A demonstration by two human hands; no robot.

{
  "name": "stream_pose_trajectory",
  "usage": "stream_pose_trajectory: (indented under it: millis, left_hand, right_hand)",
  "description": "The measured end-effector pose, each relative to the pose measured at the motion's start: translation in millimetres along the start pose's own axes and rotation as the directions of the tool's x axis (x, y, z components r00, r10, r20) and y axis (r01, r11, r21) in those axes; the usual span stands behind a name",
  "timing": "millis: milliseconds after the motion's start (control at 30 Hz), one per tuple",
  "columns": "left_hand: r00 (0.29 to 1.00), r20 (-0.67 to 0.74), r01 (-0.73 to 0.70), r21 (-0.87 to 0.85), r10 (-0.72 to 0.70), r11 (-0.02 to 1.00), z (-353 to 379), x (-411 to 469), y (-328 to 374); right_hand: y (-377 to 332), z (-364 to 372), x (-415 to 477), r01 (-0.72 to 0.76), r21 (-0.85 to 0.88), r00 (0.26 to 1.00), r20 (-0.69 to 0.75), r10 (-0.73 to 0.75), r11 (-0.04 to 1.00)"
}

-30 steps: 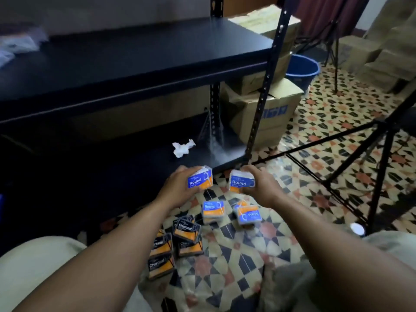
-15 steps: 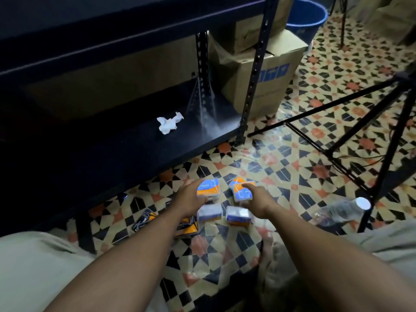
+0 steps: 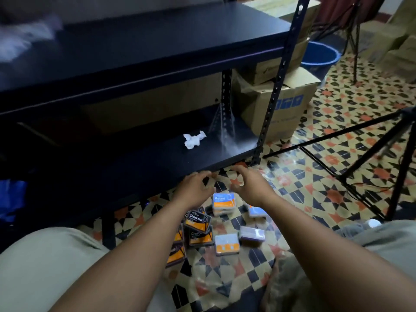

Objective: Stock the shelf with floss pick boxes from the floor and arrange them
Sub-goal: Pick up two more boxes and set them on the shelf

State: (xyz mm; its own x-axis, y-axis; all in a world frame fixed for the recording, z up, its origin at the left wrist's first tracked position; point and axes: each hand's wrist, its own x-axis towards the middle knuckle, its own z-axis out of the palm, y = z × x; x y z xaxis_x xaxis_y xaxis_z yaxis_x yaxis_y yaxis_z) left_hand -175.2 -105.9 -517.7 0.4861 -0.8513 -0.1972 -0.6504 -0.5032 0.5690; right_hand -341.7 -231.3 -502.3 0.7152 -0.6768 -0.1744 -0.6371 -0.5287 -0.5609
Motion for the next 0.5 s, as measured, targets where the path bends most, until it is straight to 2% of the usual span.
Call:
stream_pose_trajectory:
  millis: [167,333,500]
  left_hand:
    - [1.0,-0.024,0.003,0.159,0.001,0.987,-61,-28,6]
    - [0.998,0.011,0.057,0.245,-0.061,0.968,-132,-62,11]
    - [0.991,-0.119,0.084,0.252,-0.055,0.964,-219,-97,24]
  right_hand:
    - [-43,-17,-7,0.1,-0.045,0.995,-0.015,-0.101,0.994]
    - [-99,-37,-10,0.241,-0.055,0.97,-0.009,-0.242,0.969]
    - [-170,-66,-7,0.426,-0.017,0.904,-0.038,-0.426,0.905]
